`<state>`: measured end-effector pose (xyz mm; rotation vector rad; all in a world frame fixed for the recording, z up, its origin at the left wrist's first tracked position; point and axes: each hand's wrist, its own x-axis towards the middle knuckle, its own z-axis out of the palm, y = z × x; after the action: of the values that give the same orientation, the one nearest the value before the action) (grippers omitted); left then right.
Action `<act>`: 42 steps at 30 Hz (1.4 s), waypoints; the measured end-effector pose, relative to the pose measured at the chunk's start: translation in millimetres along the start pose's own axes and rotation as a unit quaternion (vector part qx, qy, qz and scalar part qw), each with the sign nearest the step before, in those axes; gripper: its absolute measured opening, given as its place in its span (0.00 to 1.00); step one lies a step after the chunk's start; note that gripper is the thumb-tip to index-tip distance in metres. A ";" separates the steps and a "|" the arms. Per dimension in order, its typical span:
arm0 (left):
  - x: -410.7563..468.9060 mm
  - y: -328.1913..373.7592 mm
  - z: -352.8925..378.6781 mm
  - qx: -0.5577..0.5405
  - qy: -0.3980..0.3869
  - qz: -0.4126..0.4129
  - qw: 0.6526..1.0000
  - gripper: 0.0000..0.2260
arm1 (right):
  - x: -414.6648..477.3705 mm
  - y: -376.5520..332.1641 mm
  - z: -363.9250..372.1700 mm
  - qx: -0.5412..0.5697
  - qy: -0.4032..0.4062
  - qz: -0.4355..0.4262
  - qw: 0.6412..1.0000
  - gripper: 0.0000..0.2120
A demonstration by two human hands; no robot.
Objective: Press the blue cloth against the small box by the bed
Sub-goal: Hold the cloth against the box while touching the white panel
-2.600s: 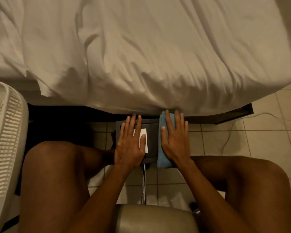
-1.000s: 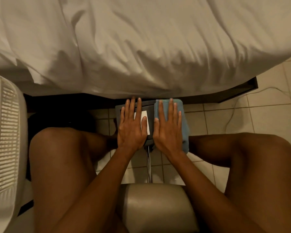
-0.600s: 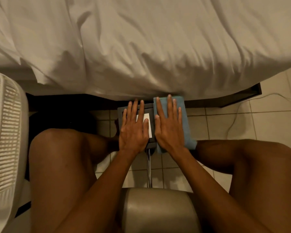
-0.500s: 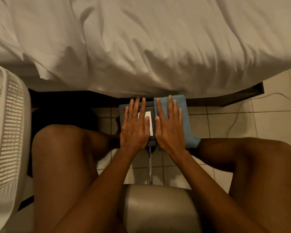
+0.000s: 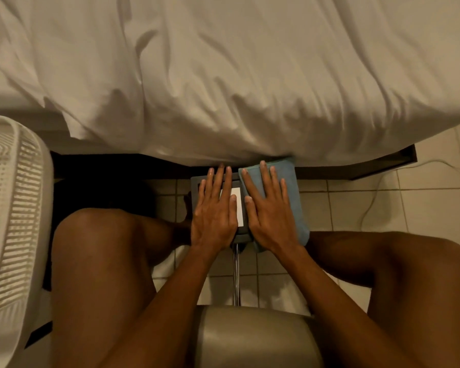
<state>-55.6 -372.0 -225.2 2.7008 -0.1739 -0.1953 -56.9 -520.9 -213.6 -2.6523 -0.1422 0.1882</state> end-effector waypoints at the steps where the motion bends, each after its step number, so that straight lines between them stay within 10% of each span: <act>1: 0.3 -0.3 -0.3 -0.005 0.000 0.001 1.000 0.26 | 2.1 -1.0 -0.2 0.007 0.011 0.020 1.000 0.27; 7: -1.5 -7.7 -7.2 -0.008 -0.019 0.027 0.999 0.26 | -9.4 -11.1 10.0 0.029 0.046 0.081 0.995 0.28; 26: 0.9 -17.6 -9.6 0.045 0.015 0.045 0.998 0.26 | -26.9 33.5 -18.7 -0.107 -0.123 -0.205 0.965 0.28; 31: 3.2 -15.5 -9.7 0.035 0.023 0.032 0.999 0.26 | -3.1 25.6 -19.2 -0.061 -0.084 -0.091 0.990 0.29; 39: 2.4 -14.5 -10.5 0.037 0.017 0.034 0.999 0.25 | -15.1 52.3 -28.1 -0.143 -0.143 -0.258 0.945 0.28; 42: 3.7 -14.5 -10.4 0.034 0.022 0.033 0.999 0.25 | -11.0 45.8 -27.0 -0.117 -0.115 -0.165 0.972 0.28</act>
<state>-48.9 -355.3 -222.4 2.7587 -0.2593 -0.1126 -60.4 -575.0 -210.1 -2.7790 -0.7169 0.3884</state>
